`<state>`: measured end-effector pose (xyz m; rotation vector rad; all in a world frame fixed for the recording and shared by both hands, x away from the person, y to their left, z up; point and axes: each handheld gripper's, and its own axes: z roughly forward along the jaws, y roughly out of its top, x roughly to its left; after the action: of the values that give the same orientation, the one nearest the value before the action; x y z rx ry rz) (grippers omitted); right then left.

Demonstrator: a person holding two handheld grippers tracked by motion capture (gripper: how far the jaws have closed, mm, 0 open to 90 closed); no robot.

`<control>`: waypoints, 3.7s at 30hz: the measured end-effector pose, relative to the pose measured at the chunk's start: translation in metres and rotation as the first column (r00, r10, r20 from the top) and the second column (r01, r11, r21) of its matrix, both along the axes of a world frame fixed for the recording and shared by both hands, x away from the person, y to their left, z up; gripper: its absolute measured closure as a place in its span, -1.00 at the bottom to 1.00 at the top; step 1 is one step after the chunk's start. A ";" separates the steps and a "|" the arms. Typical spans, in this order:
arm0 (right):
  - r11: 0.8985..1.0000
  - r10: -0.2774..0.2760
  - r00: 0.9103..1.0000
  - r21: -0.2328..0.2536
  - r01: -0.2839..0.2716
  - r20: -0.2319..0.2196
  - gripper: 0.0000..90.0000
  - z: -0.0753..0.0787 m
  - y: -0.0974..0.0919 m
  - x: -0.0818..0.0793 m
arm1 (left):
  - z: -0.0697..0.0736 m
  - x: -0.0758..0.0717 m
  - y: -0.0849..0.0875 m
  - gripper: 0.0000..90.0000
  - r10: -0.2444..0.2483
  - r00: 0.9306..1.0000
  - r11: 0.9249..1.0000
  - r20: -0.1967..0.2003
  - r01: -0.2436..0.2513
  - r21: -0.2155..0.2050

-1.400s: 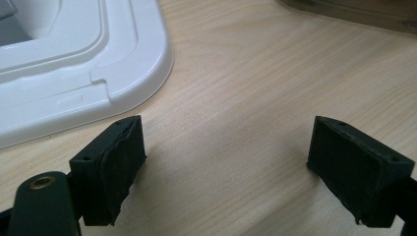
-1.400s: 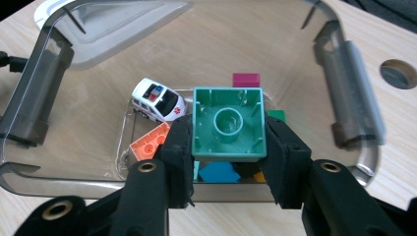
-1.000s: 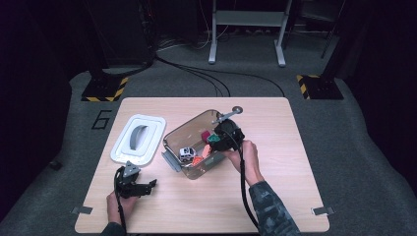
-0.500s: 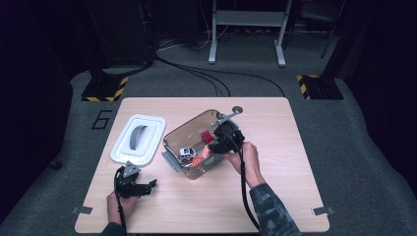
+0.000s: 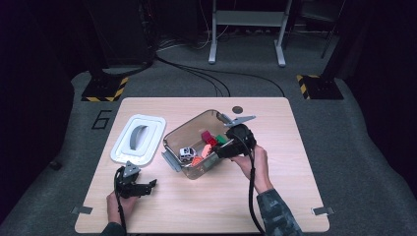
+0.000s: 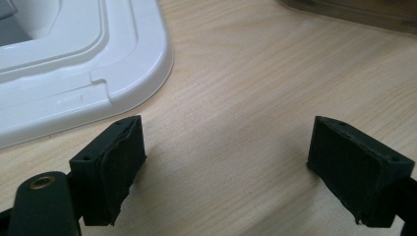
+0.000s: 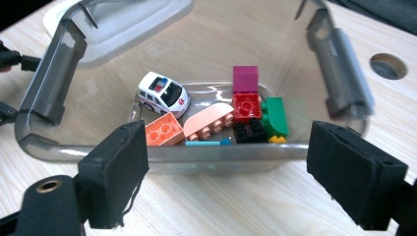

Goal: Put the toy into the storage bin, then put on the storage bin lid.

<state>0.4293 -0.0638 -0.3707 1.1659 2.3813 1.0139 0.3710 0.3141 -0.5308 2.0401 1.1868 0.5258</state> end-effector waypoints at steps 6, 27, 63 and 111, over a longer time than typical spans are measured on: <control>0.999 -0.042 0.999 0.032 0.041 0.021 -0.74 -0.008 -0.024 -0.012 | 0.000 0.000 0.000 -0.69 0.000 1.000 1.000 0.000 0.000 0.001; 0.973 -0.229 0.973 0.007 0.229 -0.023 -0.98 -0.120 -0.090 -0.027 | 0.001 0.003 0.002 -0.70 -0.014 1.000 1.000 -0.002 0.014 0.012; 0.951 -0.307 0.951 -0.016 0.308 0.027 -1.00 -0.159 -0.115 -0.025 | 0.045 0.035 0.017 -0.76 0.030 0.999 0.999 -0.016 -0.031 -0.044; 0.953 -0.301 0.953 -0.015 0.301 0.028 -1.00 -0.158 -0.115 -0.024 | 0.047 0.132 0.055 0.49 0.220 0.971 0.973 -0.088 -0.225 -0.057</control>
<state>0.4048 -0.1786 -0.5292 1.4449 2.1027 0.8952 0.5030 0.3695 -0.4842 1.8989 1.4741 0.5063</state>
